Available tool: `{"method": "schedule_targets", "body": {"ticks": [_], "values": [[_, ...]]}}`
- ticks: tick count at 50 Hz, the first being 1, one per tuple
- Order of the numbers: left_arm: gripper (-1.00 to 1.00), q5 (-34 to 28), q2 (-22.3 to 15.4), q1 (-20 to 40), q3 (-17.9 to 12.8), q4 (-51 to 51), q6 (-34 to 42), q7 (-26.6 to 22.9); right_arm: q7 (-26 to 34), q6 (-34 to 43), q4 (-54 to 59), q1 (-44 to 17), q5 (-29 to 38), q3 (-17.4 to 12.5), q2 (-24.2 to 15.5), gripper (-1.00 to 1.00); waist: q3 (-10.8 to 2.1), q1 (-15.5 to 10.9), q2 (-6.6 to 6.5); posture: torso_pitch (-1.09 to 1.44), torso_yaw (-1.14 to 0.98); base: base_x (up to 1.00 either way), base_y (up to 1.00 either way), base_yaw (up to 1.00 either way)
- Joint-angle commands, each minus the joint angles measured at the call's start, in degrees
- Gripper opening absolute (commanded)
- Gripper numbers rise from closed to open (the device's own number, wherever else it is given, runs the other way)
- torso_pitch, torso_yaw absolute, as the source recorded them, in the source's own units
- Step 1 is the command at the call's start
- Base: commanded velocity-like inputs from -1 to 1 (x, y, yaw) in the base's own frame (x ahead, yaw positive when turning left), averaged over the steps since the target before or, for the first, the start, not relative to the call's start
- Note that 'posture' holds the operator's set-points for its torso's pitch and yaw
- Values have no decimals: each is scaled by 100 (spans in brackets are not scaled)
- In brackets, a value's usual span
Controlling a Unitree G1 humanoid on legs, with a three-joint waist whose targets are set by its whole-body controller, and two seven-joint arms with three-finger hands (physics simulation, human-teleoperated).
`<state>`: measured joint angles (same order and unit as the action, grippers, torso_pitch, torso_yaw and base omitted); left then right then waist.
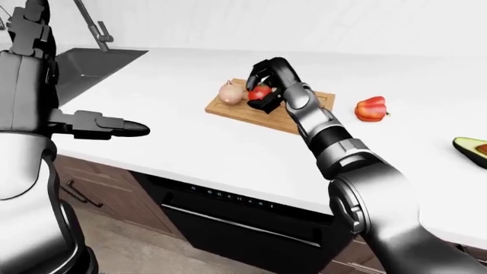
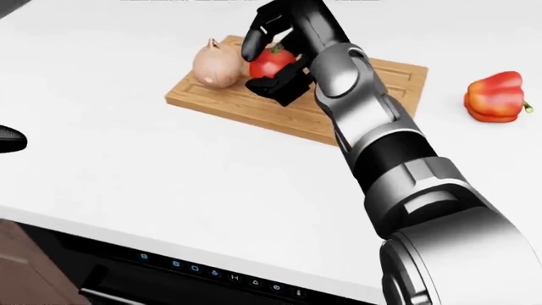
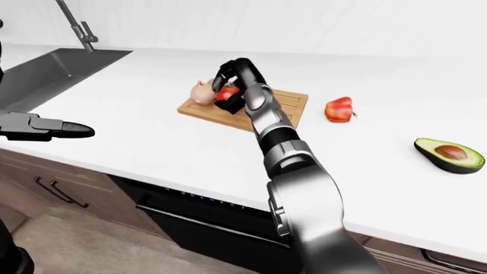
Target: Place the avocado, onion, tomato and bell pepper on the cutting board.
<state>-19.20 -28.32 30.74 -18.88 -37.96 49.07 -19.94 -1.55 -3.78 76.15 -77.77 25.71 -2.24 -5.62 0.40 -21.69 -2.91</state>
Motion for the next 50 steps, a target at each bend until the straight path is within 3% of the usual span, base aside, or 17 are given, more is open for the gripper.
{"method": "schedule_targets", "body": {"ticks": [1,8,15,20,21,27,30,44,50], "values": [[100,-65,-83,131,-66,-106,-127,51,-125,-136,-259,-255,16,-25,-53,-45,-165,-4,-19,0,30,0,0,0],[100,-88,-82,130,-81,-115,-126,23,-120,-158,-271,-253,0,-54,-44,4,-178,-28,-16,0,30,0,0,0],[100,-90,-73,93,-101,-145,-134,4,-125,-164,-272,-269,-19,-67,-58,6,-179,-47,-16,0,30,0,0,0],[100,-96,-79,67,-116,-175,-127,-9,-114,-176,-274,-250,-31,-66,-45,23,-185,-54,-15,0,30,0,0,0],[100,-102,-85,71,-107,-173,-126,-13,-114,-172,-274,-249,-28,-63,-46,38,-186,-56,-16,0,30,0,0,0],[100,-113,-79,78,-110,-154,-141,-10,-115,-177,-268,-232,-31,-63,-39,70,-193,-73,-13,0,30,0,0,0],[100,-114,-80,86,-112,-152,-138,-14,-106,-165,-276,-234,-41,-68,-39,100,-194,-80,-13,0,30,0,0,0],[100,157,49,371,-154,23,0,265,17,-56,-485,-365,-178,-81,-217,100,-192,-110,0,0,30,0,0,0],[100,188,-97,328,-30,97,-110,314,27,100,-581,-420,-208,-108,-508,100,-190,-119,15,0,30,0,0,0]]}}
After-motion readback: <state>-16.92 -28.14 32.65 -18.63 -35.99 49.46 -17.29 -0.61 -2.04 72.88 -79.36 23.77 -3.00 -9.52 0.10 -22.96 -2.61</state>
